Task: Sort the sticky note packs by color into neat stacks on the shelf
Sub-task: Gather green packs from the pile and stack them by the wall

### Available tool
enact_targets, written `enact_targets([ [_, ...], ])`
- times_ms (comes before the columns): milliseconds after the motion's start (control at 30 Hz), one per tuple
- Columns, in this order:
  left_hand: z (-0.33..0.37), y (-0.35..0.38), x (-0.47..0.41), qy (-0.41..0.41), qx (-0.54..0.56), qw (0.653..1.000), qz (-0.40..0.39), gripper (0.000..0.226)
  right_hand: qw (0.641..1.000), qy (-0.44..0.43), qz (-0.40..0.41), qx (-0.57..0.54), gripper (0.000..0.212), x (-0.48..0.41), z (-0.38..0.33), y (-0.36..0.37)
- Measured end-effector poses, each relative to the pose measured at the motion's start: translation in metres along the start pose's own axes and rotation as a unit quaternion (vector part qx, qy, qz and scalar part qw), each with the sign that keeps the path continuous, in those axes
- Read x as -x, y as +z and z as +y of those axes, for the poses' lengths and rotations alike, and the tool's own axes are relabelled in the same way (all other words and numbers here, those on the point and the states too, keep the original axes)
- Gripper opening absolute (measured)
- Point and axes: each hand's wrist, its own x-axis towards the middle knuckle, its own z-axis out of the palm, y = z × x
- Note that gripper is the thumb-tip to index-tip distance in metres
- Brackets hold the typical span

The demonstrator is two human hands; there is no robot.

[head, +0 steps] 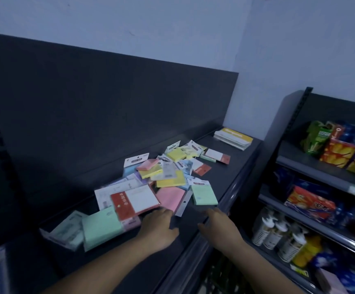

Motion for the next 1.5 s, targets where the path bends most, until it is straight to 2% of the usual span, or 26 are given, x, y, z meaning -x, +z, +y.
enact_targets([
  [233,0.007,0.0,-0.062,0.015,0.047,0.998,0.027,0.042,1.0,0.02,-0.004,-0.009,0.038,-0.05,0.025,0.001],
  [400,0.013,0.01,-0.106,0.005,0.063,0.995,0.08,0.035,1.0,0.006,-0.005,-0.025,0.045,-0.094,0.051,-0.004],
  [467,0.022,0.015,-0.128,0.008,0.084,0.991,0.107,0.027,0.999,-0.009,-0.013,-0.028,0.038,-0.119,0.065,-0.008],
  [567,0.042,0.024,-0.165,0.022,0.106,0.983,0.149,0.022,0.999,-0.035,-0.018,-0.024,0.014,-0.161,0.09,-0.014],
  [700,0.07,0.037,-0.218,0.029,0.099,0.979,0.175,0.018,0.997,-0.066,-0.021,-0.02,0.019,-0.218,0.125,-0.025],
  [833,0.09,0.048,-0.269,-0.002,0.037,0.988,0.149,0.023,0.994,-0.094,-0.044,-0.039,0.029,-0.27,0.157,-0.035],
  [933,0.093,0.055,-0.292,-0.047,0.019,0.991,0.126,0.03,0.991,-0.123,-0.019,-0.058,0.04,-0.303,0.173,-0.04],
  [1000,0.092,0.058,-0.301,-0.066,0.019,0.99,0.12,0.033,0.987,-0.14,0.001,-0.074,0.039,-0.322,0.175,-0.041],
  [1100,0.091,0.062,-0.307,-0.064,0.009,0.99,0.127,0.033,0.986,-0.146,0.015,-0.082,0.035,-0.343,0.172,-0.034],
  [1267,0.089,0.06,-0.318,-0.057,-0.005,0.991,0.122,0.037,0.992,-0.117,0.033,-0.045,0.048,-0.367,0.173,-0.024],
  [1400,0.093,0.06,-0.319,-0.065,0.002,0.993,0.102,0.047,0.988,-0.145,0.002,-0.061,0.062,-0.383,0.178,-0.023],
  [1500,0.095,0.054,-0.314,-0.069,0.013,0.996,0.053,0.056,0.979,-0.187,-0.045,-0.075,0.058,-0.393,0.175,-0.024],
])
